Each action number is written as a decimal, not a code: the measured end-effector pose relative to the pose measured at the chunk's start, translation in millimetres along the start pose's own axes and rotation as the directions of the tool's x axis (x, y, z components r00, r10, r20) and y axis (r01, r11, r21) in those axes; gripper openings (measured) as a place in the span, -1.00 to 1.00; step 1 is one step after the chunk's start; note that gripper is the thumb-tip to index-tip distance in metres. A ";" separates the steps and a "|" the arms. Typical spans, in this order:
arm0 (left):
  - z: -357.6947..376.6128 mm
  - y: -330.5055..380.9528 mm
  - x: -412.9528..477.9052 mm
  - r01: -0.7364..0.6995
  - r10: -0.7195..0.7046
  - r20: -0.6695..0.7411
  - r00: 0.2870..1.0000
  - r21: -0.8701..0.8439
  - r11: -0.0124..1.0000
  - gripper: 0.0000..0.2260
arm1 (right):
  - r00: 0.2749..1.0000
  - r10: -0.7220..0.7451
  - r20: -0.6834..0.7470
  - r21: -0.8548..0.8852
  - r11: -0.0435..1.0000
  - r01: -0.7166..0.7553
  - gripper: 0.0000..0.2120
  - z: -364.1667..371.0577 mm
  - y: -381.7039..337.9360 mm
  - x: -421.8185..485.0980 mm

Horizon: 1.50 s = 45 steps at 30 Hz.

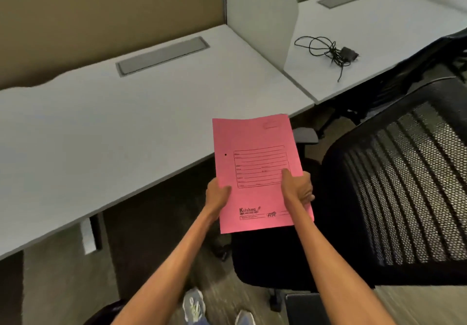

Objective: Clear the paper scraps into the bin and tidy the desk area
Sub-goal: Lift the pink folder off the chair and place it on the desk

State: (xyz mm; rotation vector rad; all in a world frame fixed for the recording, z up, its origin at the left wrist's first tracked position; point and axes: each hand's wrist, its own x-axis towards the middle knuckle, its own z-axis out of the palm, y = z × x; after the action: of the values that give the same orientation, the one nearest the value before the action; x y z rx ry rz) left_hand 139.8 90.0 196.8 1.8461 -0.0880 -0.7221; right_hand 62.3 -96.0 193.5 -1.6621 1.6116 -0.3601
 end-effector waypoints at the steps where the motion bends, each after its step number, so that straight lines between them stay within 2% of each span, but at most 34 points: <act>1: -18.6 4.2 -1.3 -0.013 0.013 -0.020 1.000 -0.018 1.000 -0.92 | 0.999 -0.024 0.027 0.012 1.000 0.024 -0.61 8.1 -15.6 -11.8; 9: -153.2 8.6 16.2 -0.005 -0.016 -0.223 0.975 -0.091 0.996 -0.91 | 0.967 -0.146 0.211 0.043 0.989 0.140 -0.64 96.6 -111.3 -94.4; 14: -249.0 9.5 58.7 0.026 -0.072 -0.347 0.935 -0.137 0.990 -0.83 | 0.920 -0.226 0.320 0.062 0.974 0.217 -0.70 174.6 -183.3 -136.8; 17: -302.5 9.8 86.3 0.054 -0.115 -0.409 0.905 -0.159 0.986 -0.77 | 0.884 -0.254 0.391 0.046 0.965 0.257 -0.65 221.6 -223.8 -157.2; 21: -359.3 13.2 120.9 0.070 -0.146 -0.461 0.875 -0.179 0.981 -0.66 | 0.869 -0.268 0.416 0.039 0.960 0.277 -0.59 269.2 -272.4 -176.0; 27: -410.1 18.7 157.0 0.086 -0.186 -0.453 0.872 -0.233 0.969 -0.43 | 0.828 -0.303 0.472 0.036 0.945 0.325 -0.59 318.9 -316.9 -182.4; 33: -453.4 36.2 218.4 0.102 -0.208 -0.492 0.845 -0.233 0.967 -0.42 | 0.795 -0.311 0.522 0.034 0.938 0.345 -0.59 385.2 -367.9 -169.1; 39: -492.5 49.5 288.5 0.118 -0.223 -0.582 0.782 -0.212 0.970 -0.43 | 0.728 -0.353 0.588 0.049 0.913 0.404 -0.64 463.4 -422.3 -148.1; 45: -529.8 53.7 337.5 0.125 -0.204 -0.627 0.752 -0.167 0.978 -0.43 | 0.704 -0.353 0.616 0.043 0.907 0.418 -0.65 518.8 -455.4 -144.1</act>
State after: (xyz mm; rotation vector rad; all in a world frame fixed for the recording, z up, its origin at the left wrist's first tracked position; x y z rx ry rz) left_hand 701.5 375.9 211.8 1.9086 0.5654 -0.1645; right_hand 718.6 161.8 209.9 -1.9345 0.7955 0.0741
